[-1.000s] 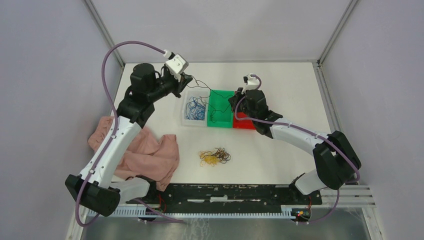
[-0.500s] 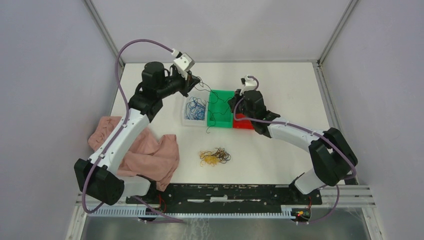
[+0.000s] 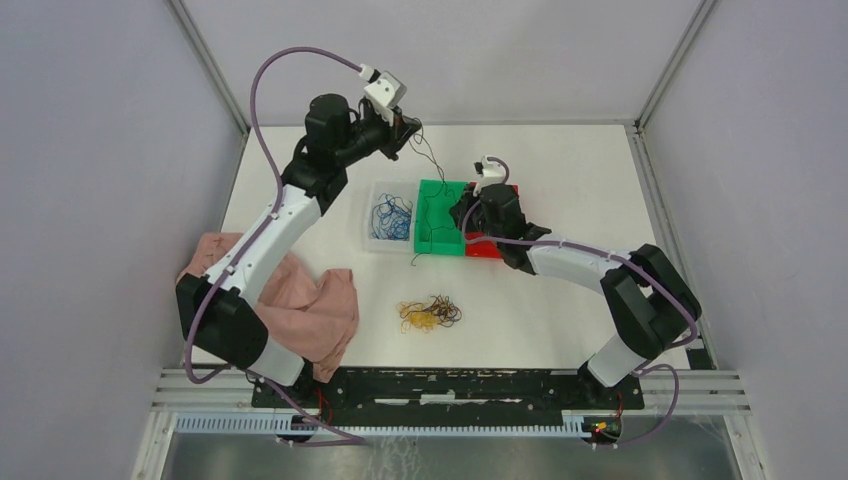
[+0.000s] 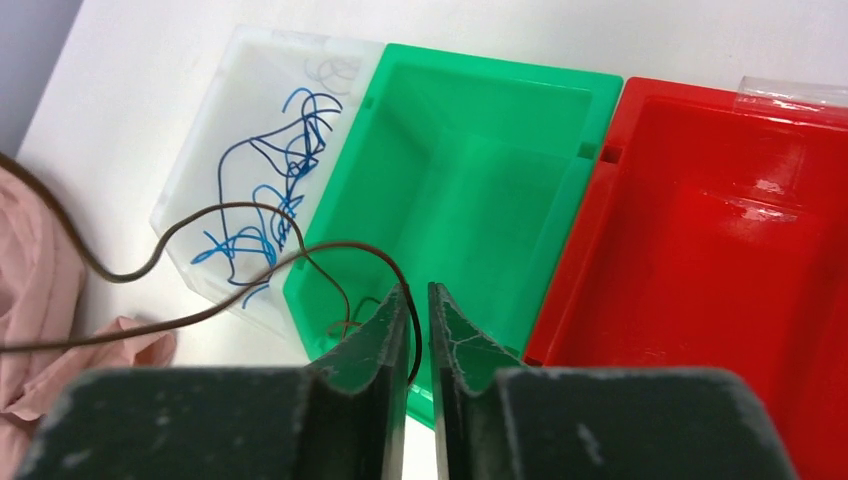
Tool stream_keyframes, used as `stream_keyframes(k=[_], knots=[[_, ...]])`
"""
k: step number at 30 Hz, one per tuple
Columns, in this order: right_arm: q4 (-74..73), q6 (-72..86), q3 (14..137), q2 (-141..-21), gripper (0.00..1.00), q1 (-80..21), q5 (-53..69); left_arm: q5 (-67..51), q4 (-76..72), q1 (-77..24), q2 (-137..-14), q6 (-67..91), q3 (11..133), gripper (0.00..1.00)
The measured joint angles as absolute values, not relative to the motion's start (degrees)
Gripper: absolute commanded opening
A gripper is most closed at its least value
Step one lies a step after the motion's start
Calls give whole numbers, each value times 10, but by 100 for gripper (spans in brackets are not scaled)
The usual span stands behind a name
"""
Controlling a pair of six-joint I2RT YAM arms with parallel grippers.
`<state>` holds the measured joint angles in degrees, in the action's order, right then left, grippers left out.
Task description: Untangle the cables
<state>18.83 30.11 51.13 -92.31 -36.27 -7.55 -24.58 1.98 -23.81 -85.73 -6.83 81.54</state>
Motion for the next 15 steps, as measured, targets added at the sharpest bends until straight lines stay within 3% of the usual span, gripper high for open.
stream_keyframes(k=[6, 15], knots=[[210, 300, 497, -923, 34, -363, -70, -239, 5, -239, -888, -68, 860, 3], [221, 298, 468, -908, 36, -363, -54, -235, -2, -249, -912, -69, 863, 3]])
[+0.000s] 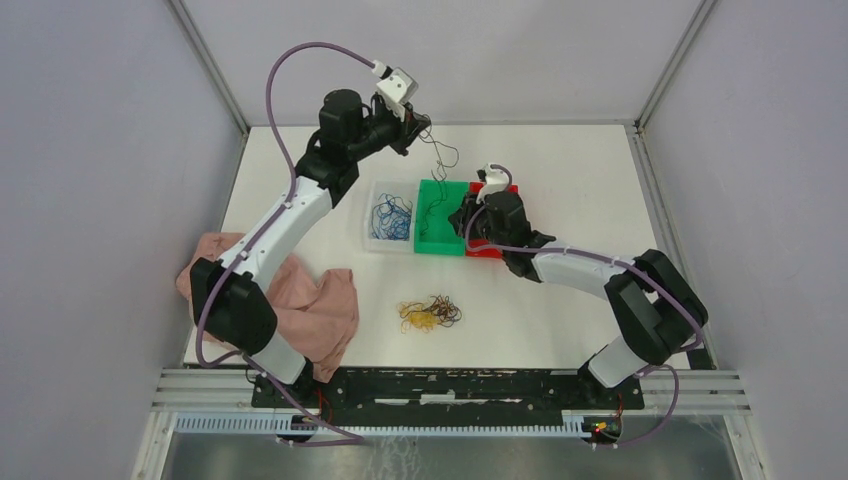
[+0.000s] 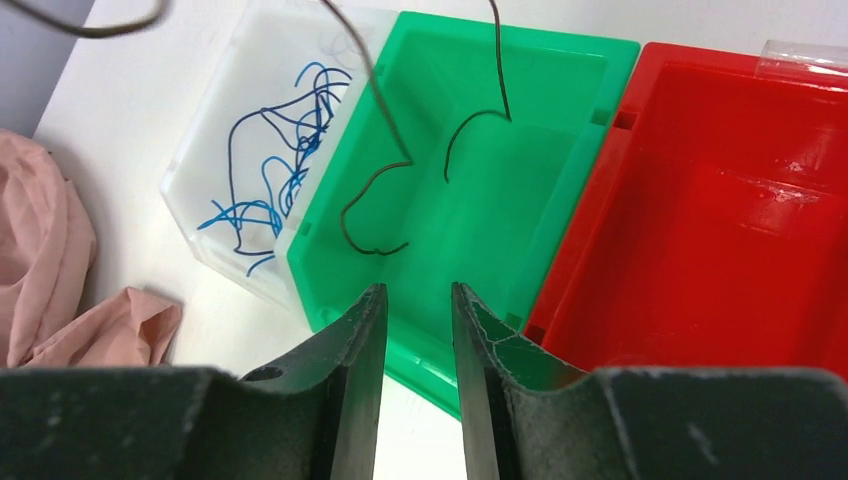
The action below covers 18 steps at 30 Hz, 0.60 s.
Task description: Untangle the cables
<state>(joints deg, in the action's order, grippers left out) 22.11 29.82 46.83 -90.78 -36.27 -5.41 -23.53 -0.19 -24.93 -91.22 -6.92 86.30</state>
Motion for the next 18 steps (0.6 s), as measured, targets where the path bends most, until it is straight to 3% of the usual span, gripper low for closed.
stream_keyframes(k=[18], knots=[[194, 308, 425, -785, 34, -336, -83, -227, 69, -290, -914, -191, 783, 3]])
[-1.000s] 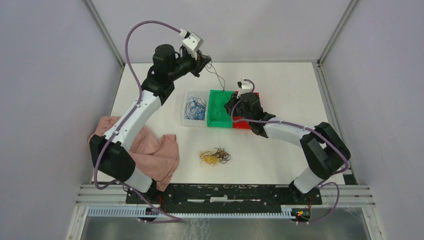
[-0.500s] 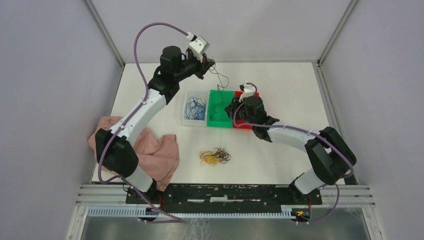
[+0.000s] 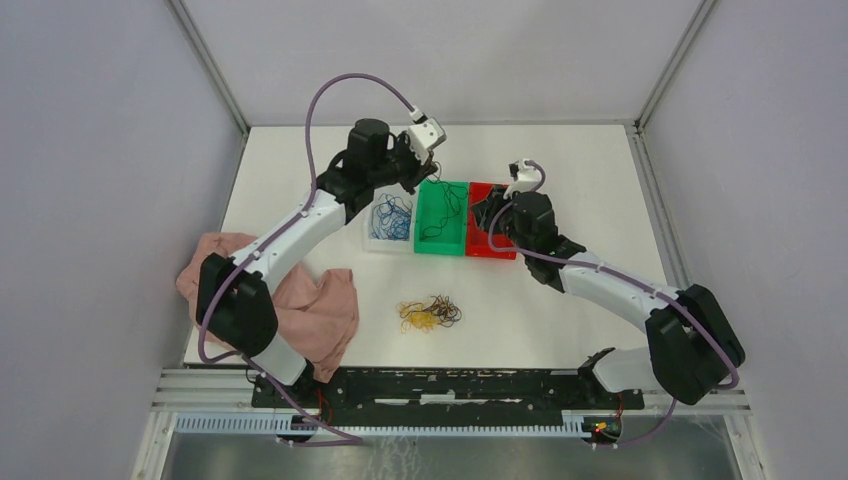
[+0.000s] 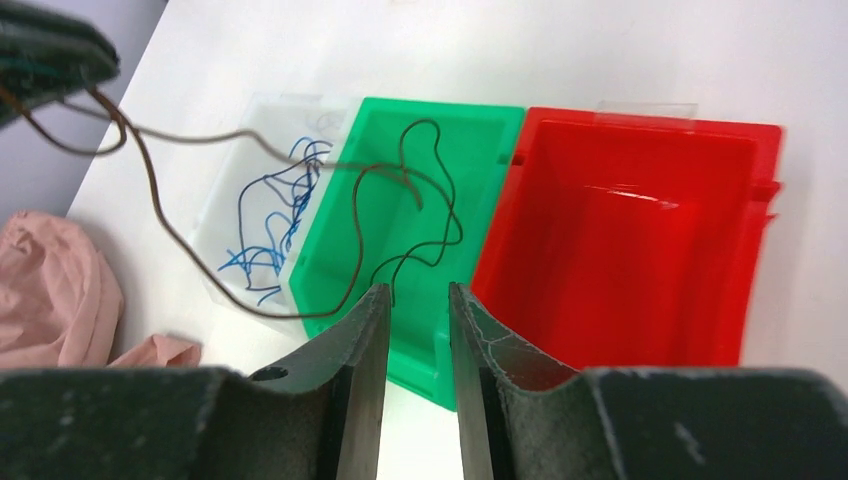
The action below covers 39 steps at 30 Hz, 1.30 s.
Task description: Untangle the cables
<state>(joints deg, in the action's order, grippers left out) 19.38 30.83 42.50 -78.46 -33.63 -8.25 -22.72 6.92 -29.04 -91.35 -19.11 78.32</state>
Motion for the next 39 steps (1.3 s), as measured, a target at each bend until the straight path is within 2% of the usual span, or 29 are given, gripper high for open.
stream_keyframes(k=[9, 19, 39], knots=[[169, 329, 423, -760, 34, -307, -105, -164, 136, -318, -924, -288, 783, 3], [161, 353, 423, -762, 33, -282, -104, -80, 177, -355, -990, -347, 793, 3], [140, 359, 390, -691, 27, -264, -106, -5, 144, -381, -1135, -445, 836, 3]])
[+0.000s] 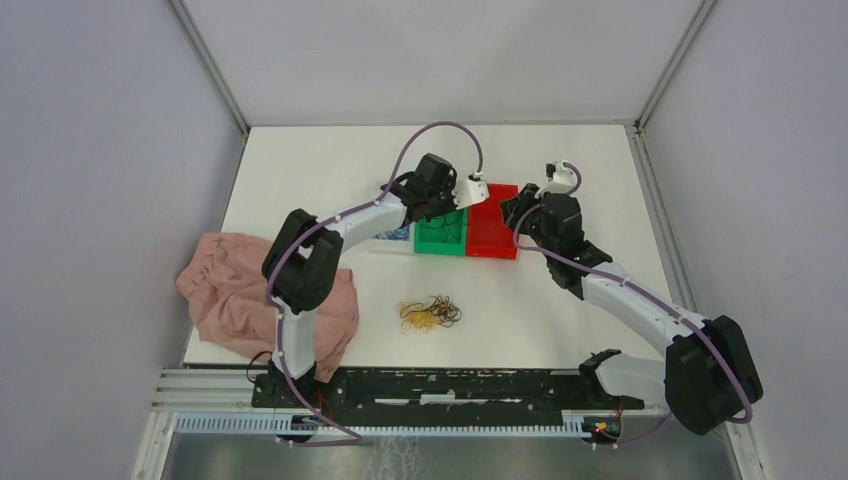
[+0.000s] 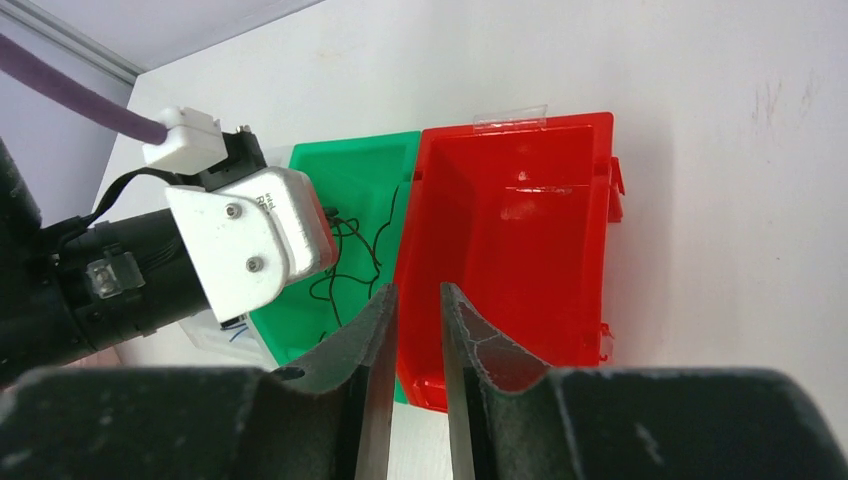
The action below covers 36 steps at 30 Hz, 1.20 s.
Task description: Untangle the cables
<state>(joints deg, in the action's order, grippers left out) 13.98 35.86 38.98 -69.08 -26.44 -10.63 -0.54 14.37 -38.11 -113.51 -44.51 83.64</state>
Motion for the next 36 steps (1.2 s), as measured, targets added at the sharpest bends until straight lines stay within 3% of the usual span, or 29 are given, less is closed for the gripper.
stream_keyframes(k=[12, 13, 15, 16, 23, 36], knots=[[117, 362, 370, -652, 25, -262, -112, -5, 97, -372, -1164, -434, 828, 6], [116, 362, 369, -649, 25, -262, -113, -5, 93, -369, -1164, -433, 823, 16], [114, 362, 367, -646, 25, -262, -116, -5, 88, -362, -1164, -430, 812, 49], [114, 362, 367, -645, 24, -261, -117, -8, 87, -359, -1165, -429, 809, 57], [114, 364, 367, -645, 21, -261, -119, -37, 121, -351, -1165, -409, 824, 65], [105, 371, 366, -620, 21, -261, -119, -116, 253, -346, -1098, -377, 927, 62]])
